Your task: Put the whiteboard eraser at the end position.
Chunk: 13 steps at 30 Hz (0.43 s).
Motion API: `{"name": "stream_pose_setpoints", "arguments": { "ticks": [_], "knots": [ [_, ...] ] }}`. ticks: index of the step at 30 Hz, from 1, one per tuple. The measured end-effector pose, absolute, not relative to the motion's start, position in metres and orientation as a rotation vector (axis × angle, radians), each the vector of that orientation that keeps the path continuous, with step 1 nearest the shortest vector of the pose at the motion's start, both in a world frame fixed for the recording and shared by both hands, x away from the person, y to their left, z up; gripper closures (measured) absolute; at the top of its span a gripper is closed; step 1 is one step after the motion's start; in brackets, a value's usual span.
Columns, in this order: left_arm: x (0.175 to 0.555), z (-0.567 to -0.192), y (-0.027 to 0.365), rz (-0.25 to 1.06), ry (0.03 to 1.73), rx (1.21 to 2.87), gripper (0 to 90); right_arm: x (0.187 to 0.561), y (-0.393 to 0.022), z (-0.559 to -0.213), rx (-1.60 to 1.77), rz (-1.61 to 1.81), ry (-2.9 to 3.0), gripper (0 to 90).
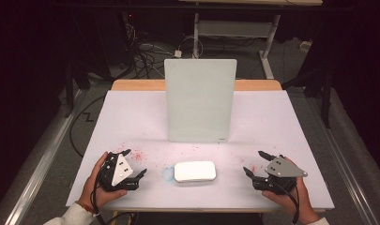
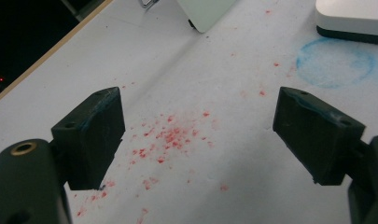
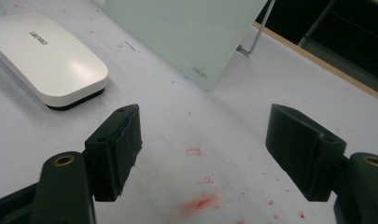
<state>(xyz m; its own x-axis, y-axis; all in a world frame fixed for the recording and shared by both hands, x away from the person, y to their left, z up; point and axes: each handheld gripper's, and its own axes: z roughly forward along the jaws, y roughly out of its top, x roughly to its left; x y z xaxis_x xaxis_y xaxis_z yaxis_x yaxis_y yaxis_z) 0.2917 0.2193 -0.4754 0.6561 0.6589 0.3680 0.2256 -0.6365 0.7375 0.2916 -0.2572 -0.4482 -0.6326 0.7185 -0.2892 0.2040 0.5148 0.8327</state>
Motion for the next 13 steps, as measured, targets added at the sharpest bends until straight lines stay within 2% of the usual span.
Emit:
{"name": "stream_pose_setpoints", "arguments": {
  "ticks": [13],
  "knots": [
    [0.2965,-0.4760,0.2166,0.818,0.687,2.213,16.1,0.2939,-0.2596,-0.4505,0.758,1.061,2.133,26.8]
  ]
}}
